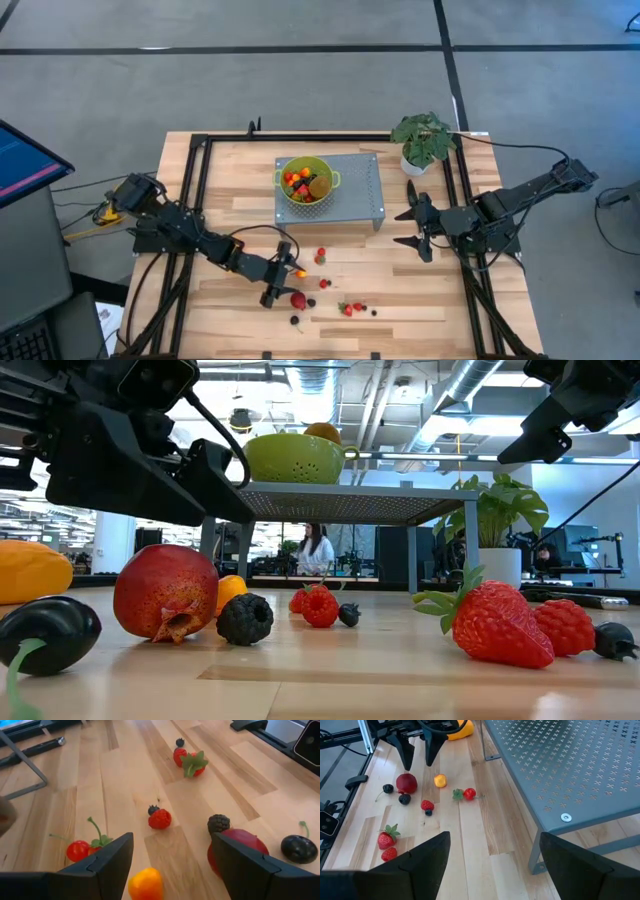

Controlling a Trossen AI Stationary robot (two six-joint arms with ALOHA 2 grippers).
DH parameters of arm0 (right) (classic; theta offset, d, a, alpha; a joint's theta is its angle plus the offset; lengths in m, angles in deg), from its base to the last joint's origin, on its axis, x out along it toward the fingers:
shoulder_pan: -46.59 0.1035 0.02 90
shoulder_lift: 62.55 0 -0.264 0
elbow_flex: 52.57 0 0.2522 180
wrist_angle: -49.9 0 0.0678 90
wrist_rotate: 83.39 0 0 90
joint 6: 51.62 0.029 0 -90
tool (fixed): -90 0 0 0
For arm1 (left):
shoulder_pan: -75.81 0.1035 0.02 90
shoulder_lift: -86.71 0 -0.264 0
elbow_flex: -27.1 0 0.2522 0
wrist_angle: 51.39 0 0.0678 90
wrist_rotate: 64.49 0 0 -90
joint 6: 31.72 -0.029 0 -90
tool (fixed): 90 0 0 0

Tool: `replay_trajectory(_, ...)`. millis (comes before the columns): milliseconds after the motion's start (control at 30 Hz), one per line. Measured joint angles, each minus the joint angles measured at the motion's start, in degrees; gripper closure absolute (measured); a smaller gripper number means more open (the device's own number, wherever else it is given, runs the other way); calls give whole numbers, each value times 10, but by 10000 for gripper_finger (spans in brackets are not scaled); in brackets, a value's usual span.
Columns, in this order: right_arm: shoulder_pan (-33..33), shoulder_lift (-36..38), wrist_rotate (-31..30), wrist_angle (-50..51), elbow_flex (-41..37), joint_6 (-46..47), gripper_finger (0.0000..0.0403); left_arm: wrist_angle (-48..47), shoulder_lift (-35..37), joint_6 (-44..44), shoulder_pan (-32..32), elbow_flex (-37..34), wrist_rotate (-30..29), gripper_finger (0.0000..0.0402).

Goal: Pick & Place Fruit
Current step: Put the peach into the green strainer bowl on the shelf

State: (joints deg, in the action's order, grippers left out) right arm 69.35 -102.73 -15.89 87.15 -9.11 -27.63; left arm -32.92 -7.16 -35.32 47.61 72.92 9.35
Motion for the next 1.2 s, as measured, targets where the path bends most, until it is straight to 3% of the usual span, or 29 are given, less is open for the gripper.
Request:
replay_trajectory(300,0,0,0,0,0,0,101,-3,-1,-4,21,0,-2,137)
replay_trajectory(533,0,0,0,0,0,0,101,-3,-41,2,56,-1,15,137)
replay_trajectory(967,0,0,0,0,0,0,101,25,-107,44,58,1,38,138)
replay_trajectory(1200,0,0,0,0,0,0,101,30,-108,47,57,0,42,179)
